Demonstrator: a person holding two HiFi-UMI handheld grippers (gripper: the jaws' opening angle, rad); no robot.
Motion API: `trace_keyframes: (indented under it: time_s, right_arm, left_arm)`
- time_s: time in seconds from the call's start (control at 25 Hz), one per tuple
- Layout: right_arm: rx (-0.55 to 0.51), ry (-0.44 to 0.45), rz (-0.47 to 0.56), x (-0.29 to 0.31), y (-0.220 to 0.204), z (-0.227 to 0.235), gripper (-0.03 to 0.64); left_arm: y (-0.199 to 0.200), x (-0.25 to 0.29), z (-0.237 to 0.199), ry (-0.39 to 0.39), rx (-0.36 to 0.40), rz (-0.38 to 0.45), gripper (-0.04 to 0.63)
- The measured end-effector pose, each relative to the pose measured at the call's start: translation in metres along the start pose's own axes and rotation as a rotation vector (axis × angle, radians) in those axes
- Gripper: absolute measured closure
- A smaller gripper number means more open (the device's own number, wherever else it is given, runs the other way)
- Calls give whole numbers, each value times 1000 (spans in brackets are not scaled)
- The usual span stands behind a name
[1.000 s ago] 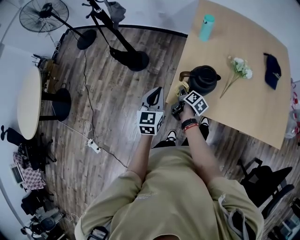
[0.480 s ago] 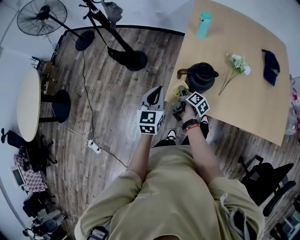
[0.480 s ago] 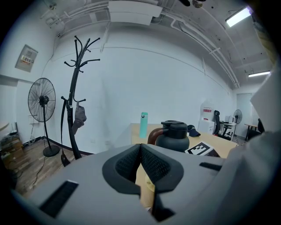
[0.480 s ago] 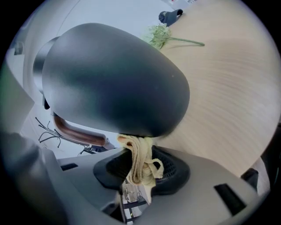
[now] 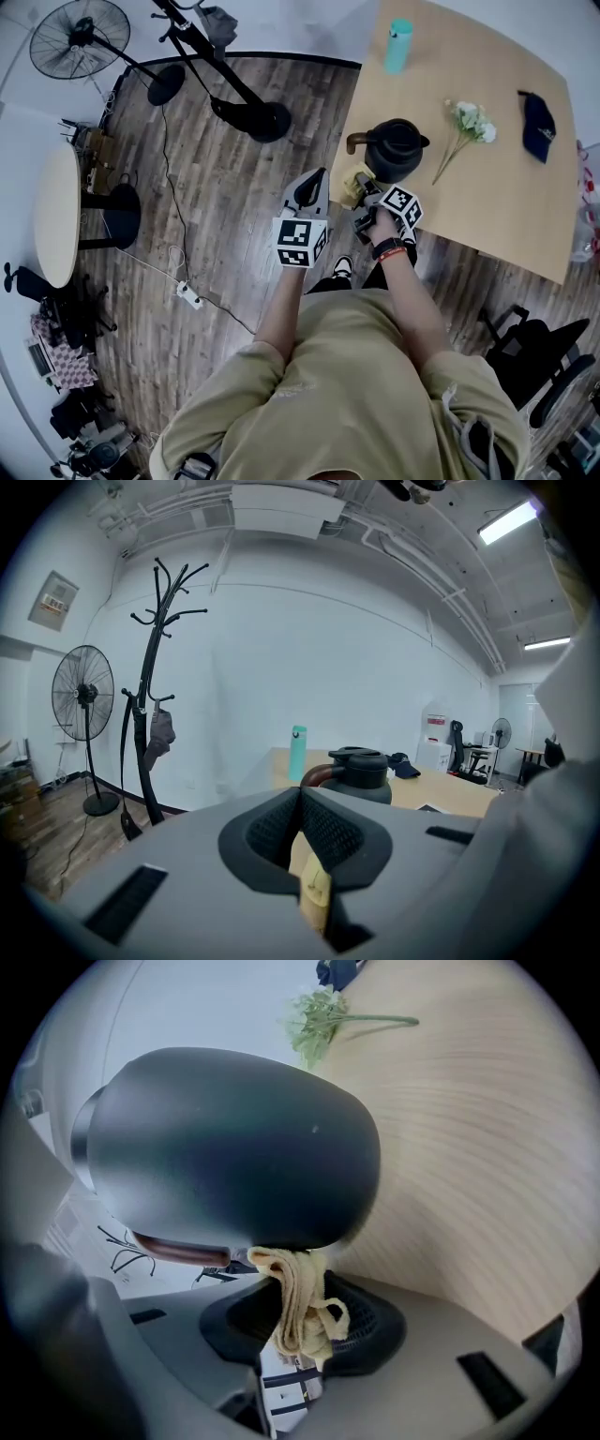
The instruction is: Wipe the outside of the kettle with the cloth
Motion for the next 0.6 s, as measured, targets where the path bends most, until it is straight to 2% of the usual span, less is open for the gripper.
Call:
trace_keyframes:
  time_s: [0.2,0.4,0.6]
  right_arm:
    - [28,39,-89,-6,8,8,479]
    - [24,55,-124,-12,14,14,479]
    - [-18,61,-189,-23,24,19,479]
  left_arm:
    - [-1,1,11,-1,2,-7,574]
    - [-1,5,19,4,5,-7,574]
    - [-1,8,27,9,0,-11,574]
Point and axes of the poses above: the fingertips, and each gripper's own axes: x forward along the fingers, z to its right, y out of its top, the point moved 9 cm from there along -x, backward along the fingers, and after that the axes turned 1 degree about -y, right-handed, at the moved point
